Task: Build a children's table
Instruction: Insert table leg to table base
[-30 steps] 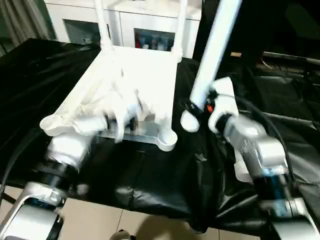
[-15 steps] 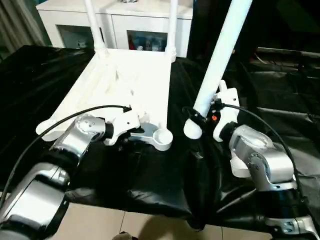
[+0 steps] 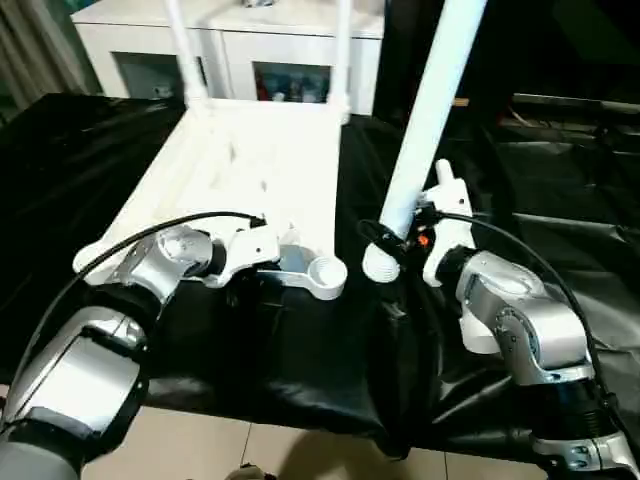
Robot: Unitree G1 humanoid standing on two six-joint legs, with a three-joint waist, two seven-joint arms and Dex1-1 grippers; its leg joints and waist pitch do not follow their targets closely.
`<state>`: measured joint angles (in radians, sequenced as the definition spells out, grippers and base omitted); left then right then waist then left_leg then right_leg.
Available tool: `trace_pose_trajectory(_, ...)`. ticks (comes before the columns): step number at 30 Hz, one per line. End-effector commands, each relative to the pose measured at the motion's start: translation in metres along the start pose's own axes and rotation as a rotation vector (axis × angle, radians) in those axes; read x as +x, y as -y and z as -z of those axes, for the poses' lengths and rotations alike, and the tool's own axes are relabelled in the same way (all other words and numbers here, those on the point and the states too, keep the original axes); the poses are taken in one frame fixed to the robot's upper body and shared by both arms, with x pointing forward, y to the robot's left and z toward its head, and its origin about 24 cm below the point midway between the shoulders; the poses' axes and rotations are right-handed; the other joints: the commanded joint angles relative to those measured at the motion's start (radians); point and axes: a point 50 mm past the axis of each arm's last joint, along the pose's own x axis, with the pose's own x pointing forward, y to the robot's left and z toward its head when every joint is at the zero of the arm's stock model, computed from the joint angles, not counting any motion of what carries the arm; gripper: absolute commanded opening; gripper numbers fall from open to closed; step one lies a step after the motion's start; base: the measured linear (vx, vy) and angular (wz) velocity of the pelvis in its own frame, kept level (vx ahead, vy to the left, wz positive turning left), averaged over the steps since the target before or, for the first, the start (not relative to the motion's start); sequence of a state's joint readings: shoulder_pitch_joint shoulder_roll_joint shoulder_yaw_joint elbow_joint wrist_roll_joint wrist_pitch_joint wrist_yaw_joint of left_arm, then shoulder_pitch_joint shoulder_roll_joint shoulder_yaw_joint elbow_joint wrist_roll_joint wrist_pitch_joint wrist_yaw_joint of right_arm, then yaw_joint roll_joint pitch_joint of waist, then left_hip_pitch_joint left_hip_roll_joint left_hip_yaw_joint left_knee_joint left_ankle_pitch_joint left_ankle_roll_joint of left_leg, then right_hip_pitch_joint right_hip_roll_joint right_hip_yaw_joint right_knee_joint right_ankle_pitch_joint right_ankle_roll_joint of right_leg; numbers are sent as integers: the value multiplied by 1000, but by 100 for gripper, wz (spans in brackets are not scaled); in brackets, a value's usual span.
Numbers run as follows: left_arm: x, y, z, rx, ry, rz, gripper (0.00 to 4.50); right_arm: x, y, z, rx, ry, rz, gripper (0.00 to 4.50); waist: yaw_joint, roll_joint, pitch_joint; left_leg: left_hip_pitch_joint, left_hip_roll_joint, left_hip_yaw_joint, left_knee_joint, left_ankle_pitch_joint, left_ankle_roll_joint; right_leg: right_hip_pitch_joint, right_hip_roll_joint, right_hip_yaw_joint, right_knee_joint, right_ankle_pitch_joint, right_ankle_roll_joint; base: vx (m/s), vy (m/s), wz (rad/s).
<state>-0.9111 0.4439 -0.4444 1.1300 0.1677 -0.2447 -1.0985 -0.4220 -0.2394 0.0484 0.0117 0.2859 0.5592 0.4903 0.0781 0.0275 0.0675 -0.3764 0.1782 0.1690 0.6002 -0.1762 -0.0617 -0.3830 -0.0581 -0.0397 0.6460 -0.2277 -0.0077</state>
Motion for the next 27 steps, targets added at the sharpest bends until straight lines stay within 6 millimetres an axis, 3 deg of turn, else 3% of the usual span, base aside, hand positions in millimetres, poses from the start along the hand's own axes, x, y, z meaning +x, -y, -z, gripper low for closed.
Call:
trace_pose_trajectory(1, -6, 3, 5, -96, 5, 91, 53, 1, -2, -7, -18, 23, -24, 186, 7, 8, -85, 15, 42, -18, -60, -110, -11, 60, -86, 47, -63, 141, -276, 0, 0, 0)
trace_pose_trajectory(3, -6, 9, -1, -190, 46, 228, 34, 2, -3, -8, -25, 23, -38, 186, 8, 9, -86, 17, 45, -16, -60, -96, -4, 58, -88, 47, -59, 158, -289, 0, 0, 0)
trace_pose_trajectory(6, -5, 17, -6, -226, 80, 307, 19, 2, -4, -8, -30, 21, -49, 186, 13, 3, -85, 17, 49, -15, -60, -93, 9, 59, -92, 48, -57, 167, -305, 0, 0, 0)
trace_pose_trajectory(7, -3, 20, -8, -238, 93, 317, 4, 3, -4, -8, -31, 20, -54, 186, 15, 8, -85, 18, 52, -15, -61, -96, 11, 56, -93, 47, -57, 163, -306, 0, 0, 0)
trace_pose_trajectory(9, -2, 21, -10, -245, 100, 321, 1, 3, -5, -9, -32, 20, -57, 186, 18, 6, -83, 18, 49, -14, -60, -103, 16, 54, -91, 47, -61, 136, -303, 0, 0, 0)
trace_pose_trajectory(10, 3, 22, -14, -246, 139, 274, 1, 3, -5, -10, -33, 17, -67, 186, 17, -3, -81, 16, 49, -13, -62, -115, 15, 56, -89, 46, -63, 109, -298, 0, 0, 0)
trace_pose_trajectory(11, 6, 22, -15, -247, 157, 244, 0, 4, -6, -10, -31, 14, -76, 186, 18, 1, -79, 16, 50, -14, -62, -122, 13, 55, -91, 46, -65, 79, -291, 0, 0, 0)
trace_pose_trajectory(14, 13, 24, -12, -237, 177, 153, 0, 4, -9, -11, -34, 10, -97, 186, 19, -3, -79, 17, 50, -14, -64, -133, 8, 55, -91, 47, -71, 24, -272, 0, 0, 0)
trace_pose_trajectory(16, 16, 24, -11, -283, 174, 79, 0, 5, -13, -12, -30, 15, -113, 186, 13, -16, -77, 14, 50, -13, -66, -128, 12, 56, -89, 46, -71, 12, -262, 0, 0, 0)
trace_pose_trajectory(17, 17, 24, -10, -301, 174, 37, 0, 5, -15, -13, -26, 20, -125, 186, 14, -12, -77, 14, 49, -14, -65, -125, 13, 55, -91, 46, -71, 5, -260, 0, 0, 0)
trace_pose_trajectory(23, 16, 26, -19, -250, 223, -12, 0, 8, -20, -18, -12, 42, -150, 186, 7, -17, -79, 9, 44, -12, -63, -88, 26, 53, -86, 48, -73, 9, -234, 0, 0, 0)
trace_pose_trajectory(25, 16, 24, -21, -233, 235, -27, 57, 9, -20, -18, -10, 43, -150, 186, 8, -13, -79, 10, 44, -12, -63, -81, 28, 52, -85, 47, -72, 21, -231, 0, 0, 0)
trace_pose_trajectory(27, 14, 24, -21, -234, 235, -7, 57, 10, -20, -18, -10, 42, -150, 186, 7, -10, -79, 11, 44, -12, -63, -86, 26, 50, -84, 46, -72, 24, -234, 0, 0, 0)
